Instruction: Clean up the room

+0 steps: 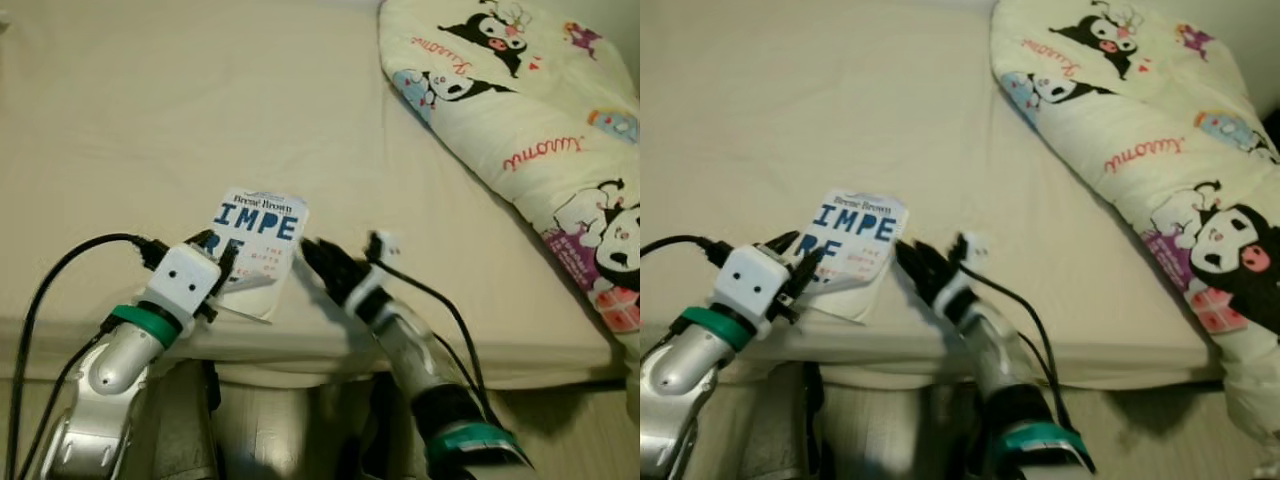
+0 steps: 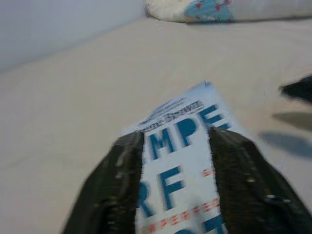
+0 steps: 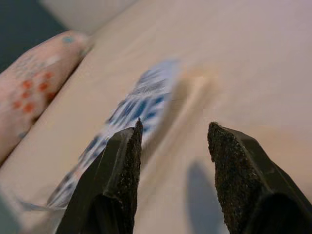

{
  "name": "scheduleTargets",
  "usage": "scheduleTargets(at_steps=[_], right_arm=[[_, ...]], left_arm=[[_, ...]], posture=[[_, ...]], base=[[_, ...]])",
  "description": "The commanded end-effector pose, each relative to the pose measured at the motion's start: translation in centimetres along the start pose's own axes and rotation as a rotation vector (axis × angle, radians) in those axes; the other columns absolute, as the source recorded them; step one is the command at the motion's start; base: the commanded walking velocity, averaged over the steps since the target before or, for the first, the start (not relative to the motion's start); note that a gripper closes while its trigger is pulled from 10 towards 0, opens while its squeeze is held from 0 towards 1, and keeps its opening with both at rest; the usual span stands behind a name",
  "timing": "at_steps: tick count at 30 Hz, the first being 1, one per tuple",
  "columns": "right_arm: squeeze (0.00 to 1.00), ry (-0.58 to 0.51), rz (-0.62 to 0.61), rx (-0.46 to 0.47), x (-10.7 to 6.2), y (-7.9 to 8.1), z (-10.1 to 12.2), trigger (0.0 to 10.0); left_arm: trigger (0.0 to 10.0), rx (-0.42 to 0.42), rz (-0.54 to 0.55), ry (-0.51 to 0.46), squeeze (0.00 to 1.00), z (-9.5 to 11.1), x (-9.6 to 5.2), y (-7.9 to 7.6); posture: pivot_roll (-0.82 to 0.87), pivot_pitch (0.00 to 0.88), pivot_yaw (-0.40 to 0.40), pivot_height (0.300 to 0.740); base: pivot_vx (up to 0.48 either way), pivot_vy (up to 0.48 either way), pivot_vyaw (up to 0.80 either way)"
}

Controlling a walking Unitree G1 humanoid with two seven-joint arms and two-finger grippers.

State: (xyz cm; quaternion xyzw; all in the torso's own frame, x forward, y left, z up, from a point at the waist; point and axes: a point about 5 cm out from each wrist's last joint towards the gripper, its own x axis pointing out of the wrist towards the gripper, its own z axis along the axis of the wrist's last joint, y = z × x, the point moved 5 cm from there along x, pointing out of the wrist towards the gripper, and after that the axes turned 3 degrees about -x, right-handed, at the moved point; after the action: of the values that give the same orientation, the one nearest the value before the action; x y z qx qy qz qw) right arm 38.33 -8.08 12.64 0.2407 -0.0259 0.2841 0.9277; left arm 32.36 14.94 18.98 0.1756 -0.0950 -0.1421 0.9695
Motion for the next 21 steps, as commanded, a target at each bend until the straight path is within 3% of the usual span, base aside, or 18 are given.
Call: scheduleTargets(at_steps=[1, 2, 5, 7, 8, 9, 10, 12, 13, 16, 20, 21], right_arm=[[0.0, -0.026, -0.037, 0.012, -0.9, -0.6, 0.4, 10.0], [0.0, -0.042, -0.057, 0.008, -1.4, -0.9, 0.7, 10.0], [0.0, -0.05, -0.068, 0.006, -1.6, -1.0, 0.8, 10.0], [0.0, -0.097, -0.129, -0.004, -2.5, -1.9, 2.0, 10.0], [0.0, -0.097, -0.129, -0.004, -2.5, -1.9, 2.0, 10.0], [0.0, -0.113, -0.153, -0.016, -2.9, -2.4, 2.5, 10.0], [0.0, -0.113, -0.153, -0.016, -2.9, -2.4, 2.5, 10.0], [0.0, -0.132, -0.184, -0.035, -3.4, -2.9, 3.5, 10.0], [0.0, -0.132, -0.184, -0.035, -3.4, -2.9, 3.5, 10.0], [0.0, -0.148, -0.218, -0.052, -4.1, -3.3, 4.2, 10.0], [0.0, -0.145, -0.235, -0.049, -4.6, -3.1, 4.1, 10.0], [0.0, -0.139, -0.237, -0.046, -4.8, -2.9, 3.7, 10.0]], left_arm=[[10.0, -0.07, -0.043, 0.041, 1.0, -1.1, 0.2, -0.9], [10.0, -0.124, -0.088, 0.053, 0.0, -1.4, 0.6, -1.5], [10.0, -0.158, -0.119, 0.059, 0.0, -1.6, 0.9, -2.0], [10.0, -0.295, -0.229, 0.059, 0.0, -1.5, 3.2, -3.7], [10.0, -0.295, -0.229, 0.059, 0.0, -1.5, 3.2, -3.7], [10.0, -0.348, -0.272, 0.057, 0.0, -1.2, 4.3, -4.4], [10.0, -0.348, -0.272, 0.057, 0.0, -1.2, 4.3, -4.4], [10.0, -0.4, -0.332, 0.082, 0.0, -1.1, 6.5, -5.3], [10.0, -0.4, -0.332, 0.082, 0.0, -1.1, 6.5, -5.3], [10.0, -0.505, -0.44, 0.183, 0.0, -1.9, 8.5, -7.3], [10.0, -0.595, -0.499, 0.233, 0.0, -2.3, 9.3, -8.4], [10.0, -0.676, -0.505, 0.292, 0.0, -2.9, 9.4, -9.1]], posture=[[0.16, 0.152, -0.045, 0.509], [0.14, 0.152, -0.039, 0.509], [0.14, 0.152, -0.039, 0.509], [0.11, 0.156, -0.027, 0.509], [0.11, 0.156, -0.027, 0.509], [0.1, 0.158, -0.024, 0.509], [0.1, 0.158, -0.024, 0.509], [0.08, 0.16, -0.013, 0.509], [0.08, 0.16, -0.013, 0.509], [0.06, 0.169, 0.0, 0.509], [0.04, 0.177, 0.007, 0.509], [0.04, 0.177, 0.007, 0.509]], base=[[0.0, 0.0, 0.0], [0.0, 0.0, 0.0], [0.0, 0.0, 0.0], [0.0, 0.0, 0.0], [0.0, 0.0, 0.0], [0.0, 0.0, 0.0], [0.0, 0.0, 0.0], [0.0, 0.0, 0.0], [0.0, 0.0, 0.0], [0.0, 0.0, 0.0], [0.0, 0.0, 0.0], [0.0, 0.0, 0.0]])
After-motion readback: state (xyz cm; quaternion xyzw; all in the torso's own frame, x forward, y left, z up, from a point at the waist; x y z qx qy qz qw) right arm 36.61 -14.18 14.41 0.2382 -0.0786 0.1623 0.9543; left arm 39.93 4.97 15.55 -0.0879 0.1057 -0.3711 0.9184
